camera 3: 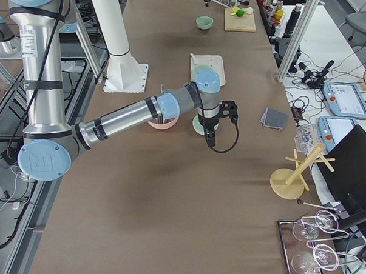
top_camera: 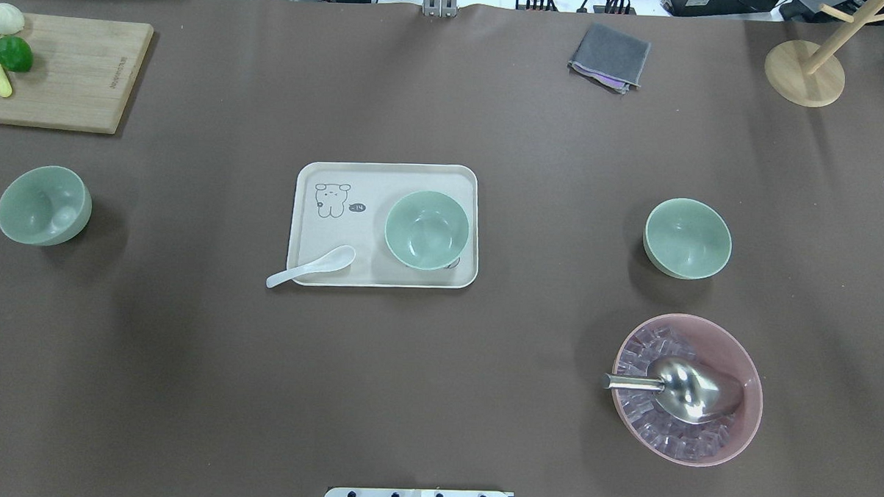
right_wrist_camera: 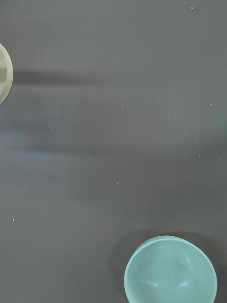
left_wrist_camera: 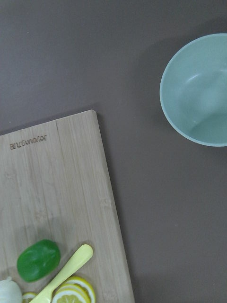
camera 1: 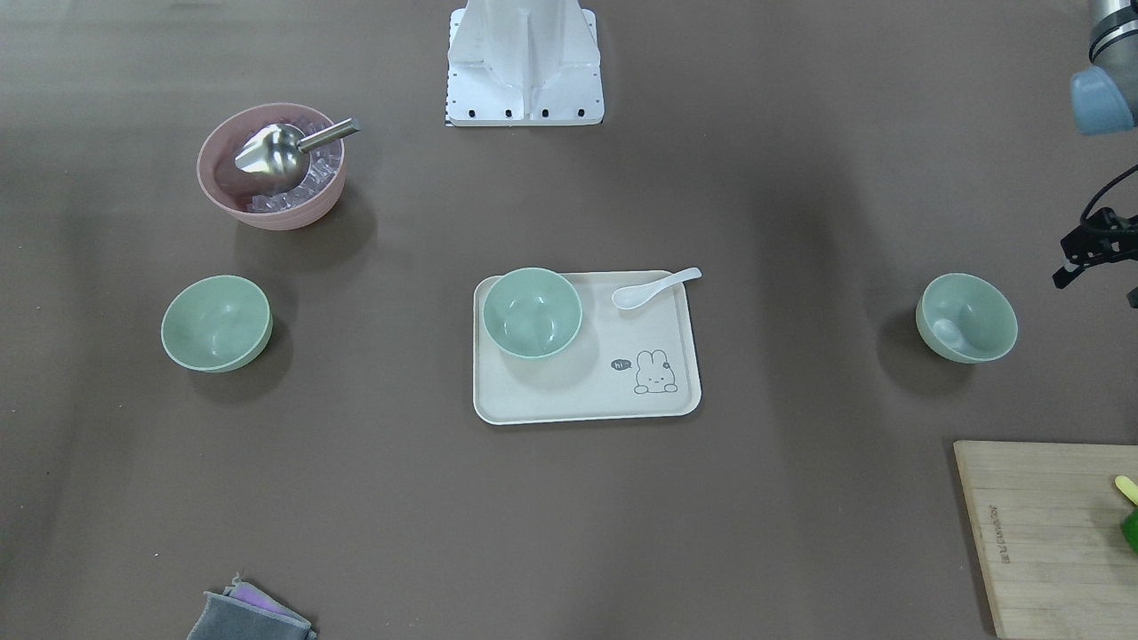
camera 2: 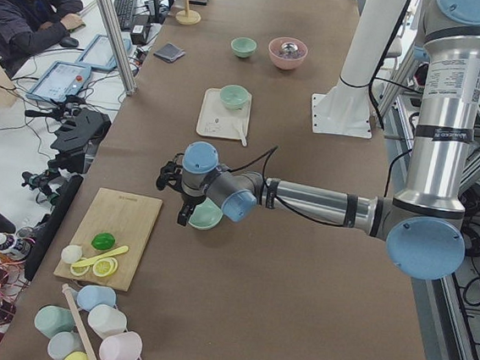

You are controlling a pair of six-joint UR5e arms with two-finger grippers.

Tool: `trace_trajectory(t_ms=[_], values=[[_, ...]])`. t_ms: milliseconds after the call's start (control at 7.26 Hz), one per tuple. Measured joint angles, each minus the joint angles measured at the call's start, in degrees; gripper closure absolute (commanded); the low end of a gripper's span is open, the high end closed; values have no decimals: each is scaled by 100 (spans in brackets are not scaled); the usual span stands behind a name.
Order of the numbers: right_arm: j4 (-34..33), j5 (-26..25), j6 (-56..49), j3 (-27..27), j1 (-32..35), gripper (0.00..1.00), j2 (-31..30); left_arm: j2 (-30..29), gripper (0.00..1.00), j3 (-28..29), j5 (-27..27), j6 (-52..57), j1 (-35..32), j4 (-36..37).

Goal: Stack green bowls together

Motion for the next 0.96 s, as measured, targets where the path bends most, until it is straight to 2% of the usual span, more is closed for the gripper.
trace_trajectory(t_ms=[138, 276, 413, 551, 689, 964], values=[[245, -85, 332, -11, -124, 1, -10, -68, 8, 296, 171, -345, 177, -359], [426, -148, 542, -16, -218, 1, -9, -194, 18, 662, 260, -611, 315, -731], [504, -180, 625, -18, -272, 1, -10, -280, 30, 958, 297, -729, 409, -1005], [531, -193, 653, -19, -297, 1, -16, -313, 48, 1104, 307, -767, 451, -1143], [540, -207, 663, -16, -304, 1, -23, -313, 49, 1152, 304, -762, 471, -1210], [589, -258, 667, -13, -305, 1, -52, -213, 61, 1169, 280, -734, 504, -1462]])
